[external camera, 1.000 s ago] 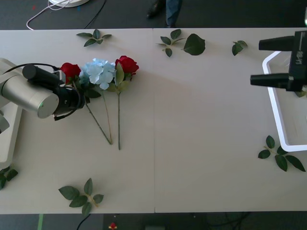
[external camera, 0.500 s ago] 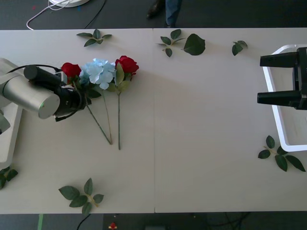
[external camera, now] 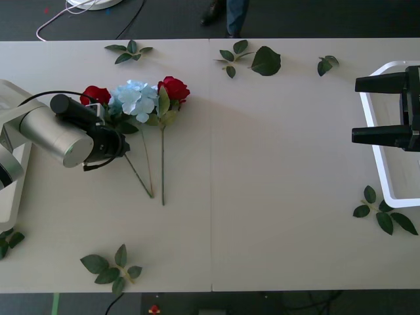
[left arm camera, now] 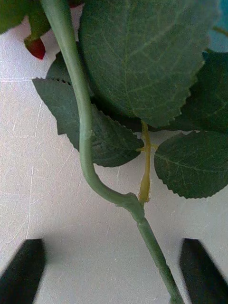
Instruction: Place the red flowers into the right box and the blue flowers into the left box. If a person shows an open palm, hand one flower to the person first, then continue sorting.
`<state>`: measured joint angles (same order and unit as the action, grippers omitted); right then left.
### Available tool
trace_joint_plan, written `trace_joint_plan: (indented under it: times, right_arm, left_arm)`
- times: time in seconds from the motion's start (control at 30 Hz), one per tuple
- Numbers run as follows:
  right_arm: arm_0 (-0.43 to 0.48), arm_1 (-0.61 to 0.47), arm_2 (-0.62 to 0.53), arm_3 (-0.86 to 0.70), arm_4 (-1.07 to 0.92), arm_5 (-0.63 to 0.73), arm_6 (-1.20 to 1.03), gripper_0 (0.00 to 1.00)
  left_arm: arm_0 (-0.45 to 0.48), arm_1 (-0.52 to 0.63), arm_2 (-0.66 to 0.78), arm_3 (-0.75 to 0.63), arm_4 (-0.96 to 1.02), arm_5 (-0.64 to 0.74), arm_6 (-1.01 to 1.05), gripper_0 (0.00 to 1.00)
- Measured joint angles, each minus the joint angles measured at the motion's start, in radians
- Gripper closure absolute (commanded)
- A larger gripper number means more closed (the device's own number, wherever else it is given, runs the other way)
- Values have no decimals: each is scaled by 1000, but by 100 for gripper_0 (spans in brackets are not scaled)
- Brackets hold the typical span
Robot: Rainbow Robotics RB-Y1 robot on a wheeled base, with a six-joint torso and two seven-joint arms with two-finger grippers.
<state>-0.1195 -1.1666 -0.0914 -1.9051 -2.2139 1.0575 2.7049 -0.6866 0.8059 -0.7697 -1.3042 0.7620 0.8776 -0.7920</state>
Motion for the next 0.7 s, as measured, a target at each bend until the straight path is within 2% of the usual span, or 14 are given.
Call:
trace_joint_plan:
  times: [0.7]
  right_arm:
    - [1,0,0,0,0,0,0,0]
  left_arm:
    - [-1,3,19,-2,-19,-27,-1,100]
